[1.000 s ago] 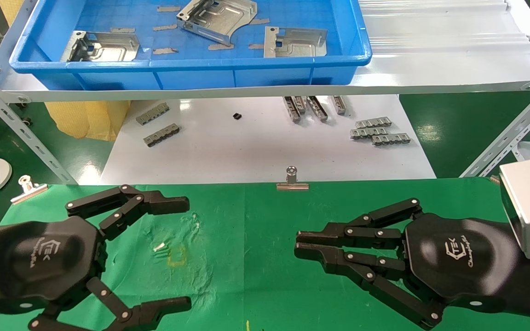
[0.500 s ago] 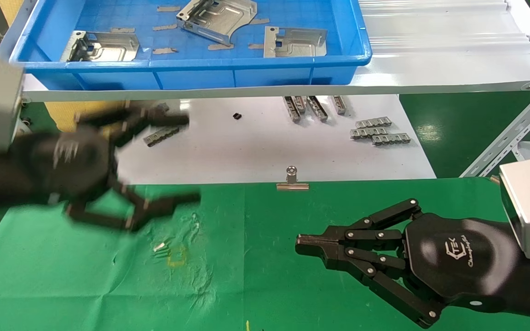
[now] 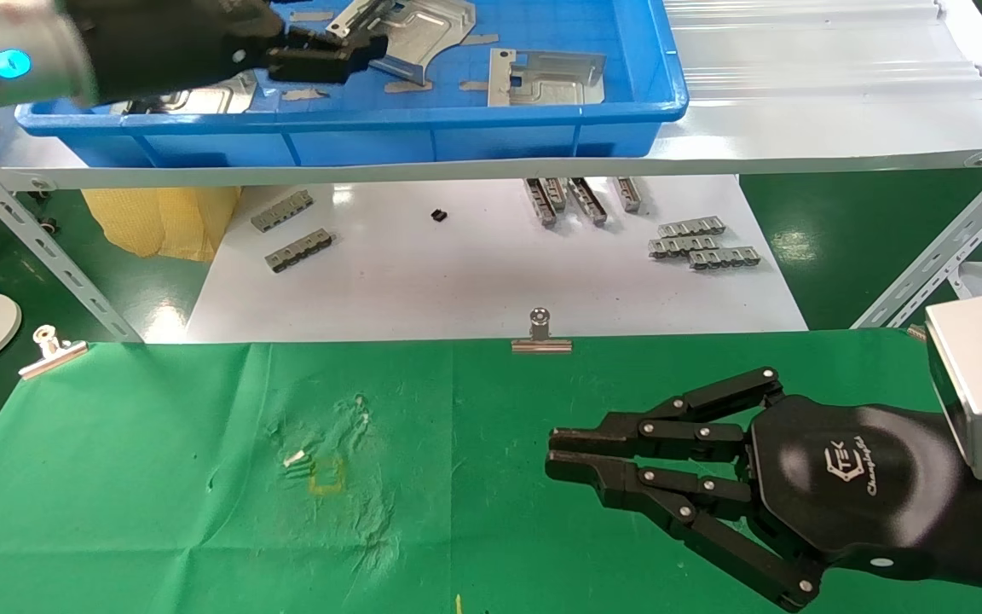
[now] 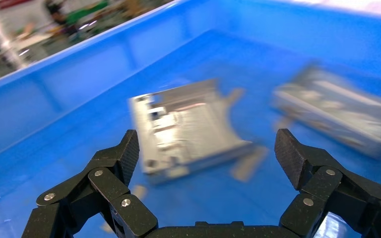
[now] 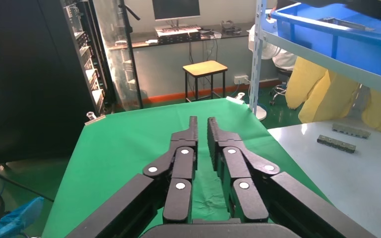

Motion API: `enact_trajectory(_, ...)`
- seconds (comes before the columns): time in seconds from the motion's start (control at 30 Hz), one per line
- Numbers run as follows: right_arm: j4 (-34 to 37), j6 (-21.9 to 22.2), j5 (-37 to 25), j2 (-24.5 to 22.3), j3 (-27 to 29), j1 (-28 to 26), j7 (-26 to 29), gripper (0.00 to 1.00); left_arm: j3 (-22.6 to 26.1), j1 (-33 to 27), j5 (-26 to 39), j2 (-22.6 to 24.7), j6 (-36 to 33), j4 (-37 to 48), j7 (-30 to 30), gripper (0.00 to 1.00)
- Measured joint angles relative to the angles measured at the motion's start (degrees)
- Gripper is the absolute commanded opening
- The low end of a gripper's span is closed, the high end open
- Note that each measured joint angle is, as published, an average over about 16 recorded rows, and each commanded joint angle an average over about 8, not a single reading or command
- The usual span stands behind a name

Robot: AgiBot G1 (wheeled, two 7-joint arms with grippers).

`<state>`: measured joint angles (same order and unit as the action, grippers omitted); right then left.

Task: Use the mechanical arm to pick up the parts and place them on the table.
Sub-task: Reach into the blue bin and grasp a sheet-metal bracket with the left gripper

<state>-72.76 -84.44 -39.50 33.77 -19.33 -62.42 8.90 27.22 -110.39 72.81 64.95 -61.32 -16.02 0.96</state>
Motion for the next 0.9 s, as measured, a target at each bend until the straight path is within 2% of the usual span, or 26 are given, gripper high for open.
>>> enact_trajectory(0.03, 0.0, 0.0, 0.0, 0.0, 0.0, 0.0, 0.0, 1.0, 0.2, -0.8, 0.5, 1.1, 1.6, 1.9, 0.3, 0.91)
enact_trajectory(0.27, 0.0, 0.0, 0.0, 0.0, 0.0, 0.0, 0.0, 1.0, 1.0, -4.6, 2.4, 6.9, 9.0, 11.0, 0.9, 0.05)
enact_trajectory(0.3, 0.0, 0.0, 0.0, 0.0, 0.0, 0.0, 0.0, 1.0, 1.1, -4.9, 2.5, 7.4, 9.6, 11.8, 0.8, 0.0)
enact_trajectory(0.9, 0.0, 0.0, 0.0, 0.0, 0.0, 0.0, 0.0, 1.0, 2.5, -6.8, 4.5, 11.1, 16.0, 16.5, -3.2, 0.0)
